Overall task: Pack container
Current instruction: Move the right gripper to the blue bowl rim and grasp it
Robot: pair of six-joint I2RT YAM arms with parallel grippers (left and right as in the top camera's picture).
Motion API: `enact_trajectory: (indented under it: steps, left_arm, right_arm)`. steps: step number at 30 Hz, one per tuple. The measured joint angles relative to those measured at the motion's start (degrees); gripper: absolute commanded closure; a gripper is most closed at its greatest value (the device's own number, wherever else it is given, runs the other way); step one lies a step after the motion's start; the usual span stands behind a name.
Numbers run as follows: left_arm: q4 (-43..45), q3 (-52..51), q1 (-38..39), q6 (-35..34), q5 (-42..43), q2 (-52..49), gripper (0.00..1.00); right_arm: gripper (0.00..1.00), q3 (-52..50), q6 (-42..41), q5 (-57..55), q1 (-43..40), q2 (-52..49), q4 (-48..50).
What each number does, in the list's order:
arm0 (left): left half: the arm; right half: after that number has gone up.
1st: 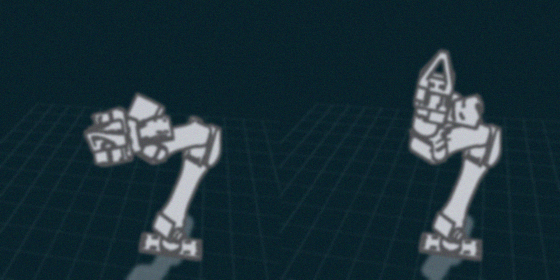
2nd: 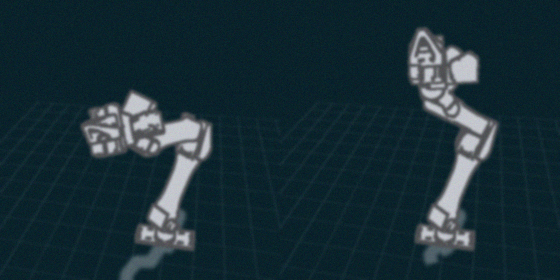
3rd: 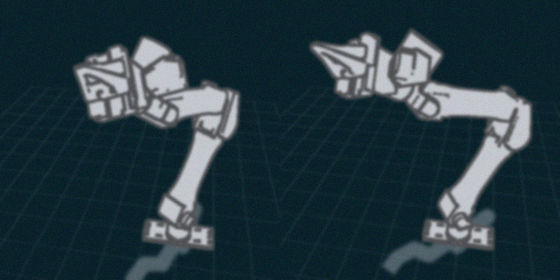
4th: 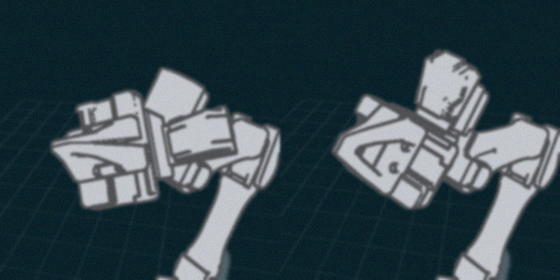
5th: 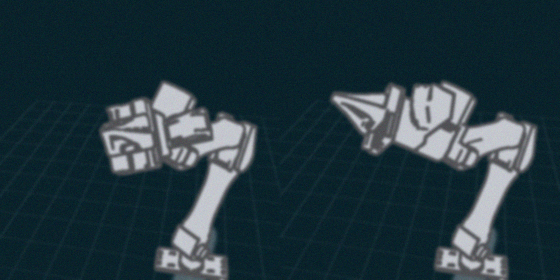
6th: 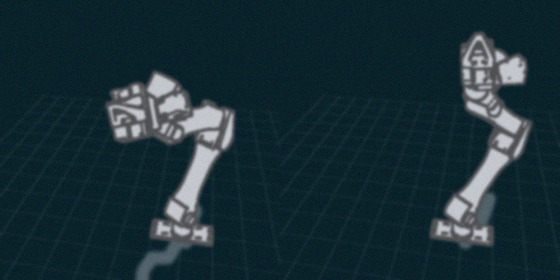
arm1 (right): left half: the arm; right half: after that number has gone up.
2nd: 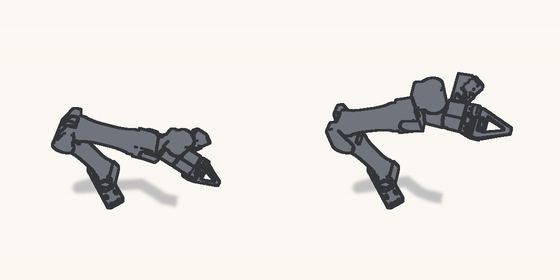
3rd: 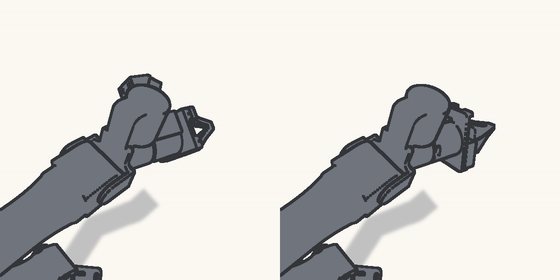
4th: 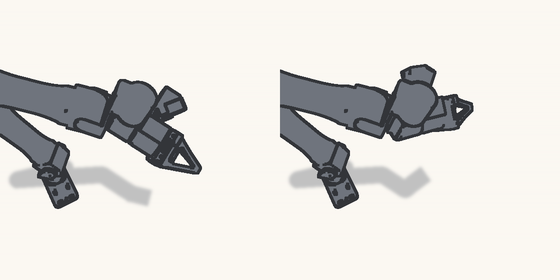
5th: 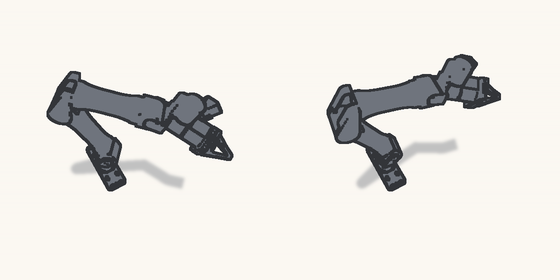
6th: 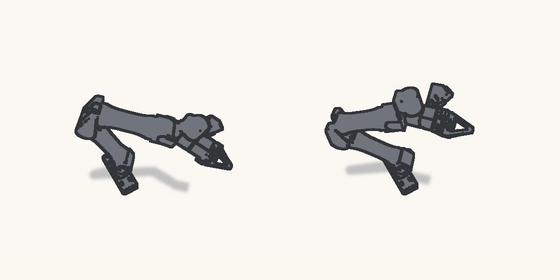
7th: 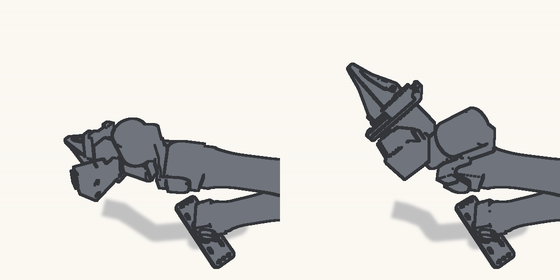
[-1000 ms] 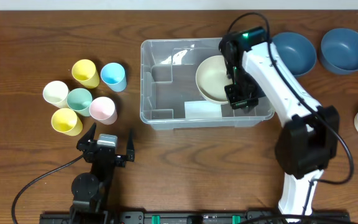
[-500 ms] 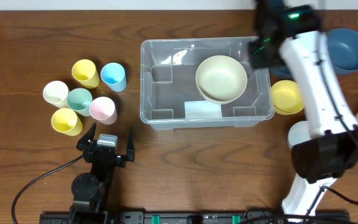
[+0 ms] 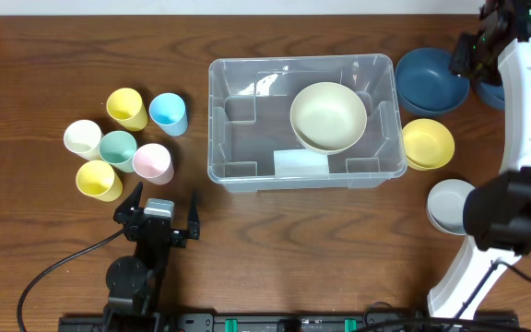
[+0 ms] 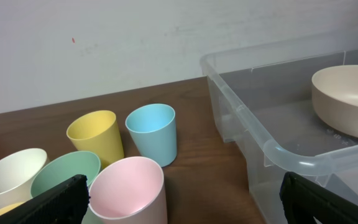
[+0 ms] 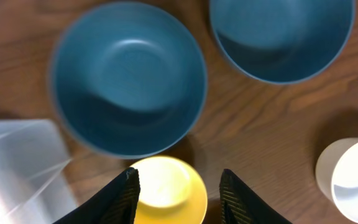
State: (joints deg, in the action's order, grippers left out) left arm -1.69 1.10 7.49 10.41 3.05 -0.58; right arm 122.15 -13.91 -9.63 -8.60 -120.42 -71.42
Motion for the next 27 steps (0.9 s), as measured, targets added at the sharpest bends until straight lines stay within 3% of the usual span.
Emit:
enact_trajectory:
  steps: [14, 22, 27]
  left_arm:
    - [0.0, 0.0, 0.0, -0.02, 0.0, 0.0, 0.02]
    - [0.0, 0.0, 0.0, 0.0, 0.0, 0.0, 0.02]
    - [0.0, 0.0, 0.0, 0.0, 0.0, 0.0, 0.02]
  right_arm:
    - [0.71, 0.0, -5.84, 3.72, -4.81, -14.12, 1.88]
    - [0.84, 0.0, -6.71, 6.21, -4.83, -17.03, 2.89]
    - [0.98, 0.02, -7.41, 7.21, -4.87, -17.03, 3.8]
